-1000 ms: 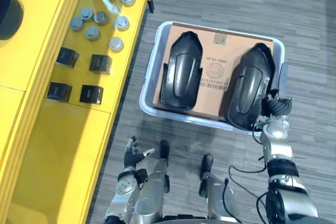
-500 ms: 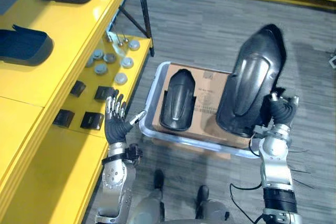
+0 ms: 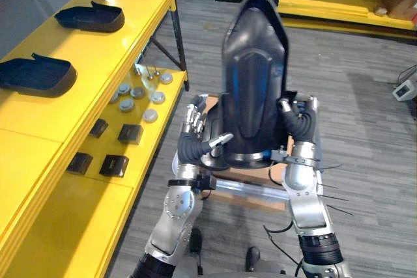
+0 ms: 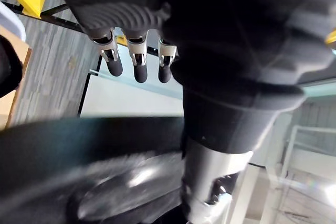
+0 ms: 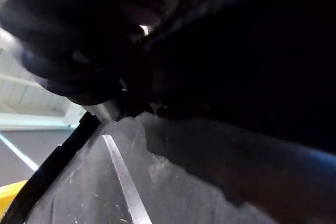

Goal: Walk over and take plastic housings, then place them on the shelf

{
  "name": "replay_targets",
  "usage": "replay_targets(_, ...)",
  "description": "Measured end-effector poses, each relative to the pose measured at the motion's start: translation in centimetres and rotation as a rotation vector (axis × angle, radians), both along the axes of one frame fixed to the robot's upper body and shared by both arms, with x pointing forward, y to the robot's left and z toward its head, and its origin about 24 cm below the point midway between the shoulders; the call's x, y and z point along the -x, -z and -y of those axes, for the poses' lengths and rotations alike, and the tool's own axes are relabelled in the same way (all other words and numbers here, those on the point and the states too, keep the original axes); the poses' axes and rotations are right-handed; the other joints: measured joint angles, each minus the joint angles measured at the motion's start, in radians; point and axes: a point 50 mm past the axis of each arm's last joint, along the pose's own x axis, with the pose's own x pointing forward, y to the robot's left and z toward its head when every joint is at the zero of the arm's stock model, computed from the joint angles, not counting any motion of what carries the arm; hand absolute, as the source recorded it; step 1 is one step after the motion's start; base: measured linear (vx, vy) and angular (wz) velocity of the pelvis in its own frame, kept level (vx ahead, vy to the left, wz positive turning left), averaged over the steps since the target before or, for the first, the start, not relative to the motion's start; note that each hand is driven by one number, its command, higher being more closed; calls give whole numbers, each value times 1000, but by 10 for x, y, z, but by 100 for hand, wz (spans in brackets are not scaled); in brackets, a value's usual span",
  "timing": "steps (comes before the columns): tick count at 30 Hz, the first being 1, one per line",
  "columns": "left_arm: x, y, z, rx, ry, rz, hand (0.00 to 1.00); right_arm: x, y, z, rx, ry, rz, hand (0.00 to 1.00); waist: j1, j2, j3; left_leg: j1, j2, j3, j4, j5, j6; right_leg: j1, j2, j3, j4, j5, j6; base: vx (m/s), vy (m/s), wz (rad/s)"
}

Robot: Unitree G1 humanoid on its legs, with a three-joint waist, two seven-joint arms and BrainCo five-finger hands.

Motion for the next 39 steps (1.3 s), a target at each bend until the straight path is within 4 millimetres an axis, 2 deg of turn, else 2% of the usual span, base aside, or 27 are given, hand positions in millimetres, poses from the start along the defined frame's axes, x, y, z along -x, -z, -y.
replay_targets(2, -2, 6, 1, -18, -5, -35, 0, 0, 0, -1, 0, 0, 2, 100, 0, -1, -12, 1, 0, 5, 0, 0, 0, -1, -1, 6, 0, 1, 1, -15, 3, -6)
replay_targets(3, -2, 7, 2, -21, -7, -43, 100, 0, 0, -1, 1, -3, 2, 100, 0, -1, -16, 1, 0, 8, 0, 0, 0, -2, -1, 9, 0, 2, 1, -10, 6, -10)
replay_targets(7, -3, 15, 8, -14, 26, -90, 100, 1, 0, -3, 17, -14, 4, 100, -1, -2, -22, 10, 0, 13, 0, 0, 0, -1, -1, 15, 0, 3, 1, -14, 2, -4)
replay_targets(8, -3, 16, 10, -17, 44, -97, 100, 1, 0, -3, 31, -19, 6, 0, -1, -2, -23, 10, 0, 12, 0, 0, 0, -1, -1, 16, -1, 3, 1, 0, 0, 0)
replay_targets(12, -4, 31, 12, -46, 55, -168, 100, 2, 1, -13, 7, -84, 0, 0, -6, -5, -48, 7, 0, 19, -1, 0, 0, -1, 2, 24, -17, 13, -3, 5, -1, -6)
replay_targets(18, -8, 38, 2, -44, 0, -218, 100, 6, -1, -27, -57, -265, 11, 0, -12, -12, -61, 8, 0, 19, -1, 0, 0, 2, 6, 25, -15, 14, -3, 5, -2, -1)
replay_targets(22, -8, 39, 0, -53, -3, -220, 100, 5, 1, -24, -111, -348, -18, 0, -8, -12, -62, 11, 0, 17, -1, 0, 0, 6, 6, 24, -15, 13, -5, 0, 0, 0)
replay_targets(26, -13, 37, -14, -55, -39, -206, 100, 4, 1, -15, -130, -442, -45, 0, -10, -12, -62, 20, 0, 18, -1, 0, 0, 15, 7, 25, -15, 12, -7, 0, 0, 0)
replay_targets(29, -18, 35, -26, -55, -81, -195, 100, 9, -14, -9, -163, -520, 11, 0, -10, -12, -62, 20, 3, 19, -1, 0, 0, 14, 10, 28, -16, 10, -10, 0, 0, 0)
replay_targets(32, -14, 34, -41, -57, -145, -188, 100, 21, -44, 11, -285, -528, 191, 0, -11, -13, -62, 21, 5, 22, -1, 0, 0, 14, 11, 31, -16, 10, -10, 0, 0, 0)
replay_targets(34, -10, 39, -49, -50, -181, -207, 100, 24, -50, 30, -379, -487, 263, 0, -12, -13, -63, 22, 5, 23, -1, 0, 0, 14, 11, 32, -16, 11, -10, 0, 0, 0)
replay_targets(36, -6, 46, -59, -48, -223, -237, 100, 27, -46, 54, -477, -404, 299, 0, -13, -14, -63, 22, 5, 24, -1, -1, 0, 14, 11, 32, -16, 10, -10, 0, 0, 0)
replay_targets(39, 2, 57, -73, -24, -291, -289, 100, 39, -25, 95, -598, -197, 306, 0, -14, -14, -63, 22, 5, 25, -1, -1, -1, 14, 11, 33, -17, 10, -11, 0, 0, 0)
